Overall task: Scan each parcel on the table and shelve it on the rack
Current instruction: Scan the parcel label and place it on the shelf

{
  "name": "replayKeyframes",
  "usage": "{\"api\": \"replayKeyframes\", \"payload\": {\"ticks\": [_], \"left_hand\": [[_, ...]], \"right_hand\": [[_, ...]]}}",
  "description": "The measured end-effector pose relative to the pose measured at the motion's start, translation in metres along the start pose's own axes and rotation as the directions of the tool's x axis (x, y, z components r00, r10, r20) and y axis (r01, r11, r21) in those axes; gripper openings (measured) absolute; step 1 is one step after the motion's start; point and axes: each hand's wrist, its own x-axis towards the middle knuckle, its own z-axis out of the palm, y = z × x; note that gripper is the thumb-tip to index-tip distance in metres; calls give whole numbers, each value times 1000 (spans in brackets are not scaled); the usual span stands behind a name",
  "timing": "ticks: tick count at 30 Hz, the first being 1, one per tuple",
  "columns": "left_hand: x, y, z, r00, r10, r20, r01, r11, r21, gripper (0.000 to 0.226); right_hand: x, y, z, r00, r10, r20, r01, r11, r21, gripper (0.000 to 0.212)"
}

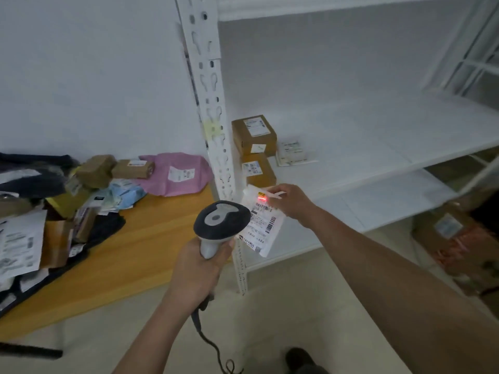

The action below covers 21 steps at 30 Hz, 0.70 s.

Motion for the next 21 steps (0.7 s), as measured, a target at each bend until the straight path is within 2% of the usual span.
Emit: {"api": "replayKeyframes", "payload": {"ticks": [3,7,13,16,21], "left_hand": [[2,-4,27,1000,-11,-27,10,1000,-13,42],[3,-19,63,981,-106,-163,99,994,-48,43],[14,-40,130,884,-312,-349,248,945,-215,45],[19,-50,153,839,-347,-419,263,933,-246,46],[36,-78,181,807,-368,-461,251,922,-295,48]], "right_hand": [[8,36,-23,996,82,-34,-82,996,-15,27],[37,82,-29,985,158,73,-154,986,-62,19],[73,152,-28,959,185,213,-150,974,-173,8],[86,181,-31,965,179,193,-133,964,-231,8],[107,222,-19,974,218,60,-201,957,-211,13]]}}
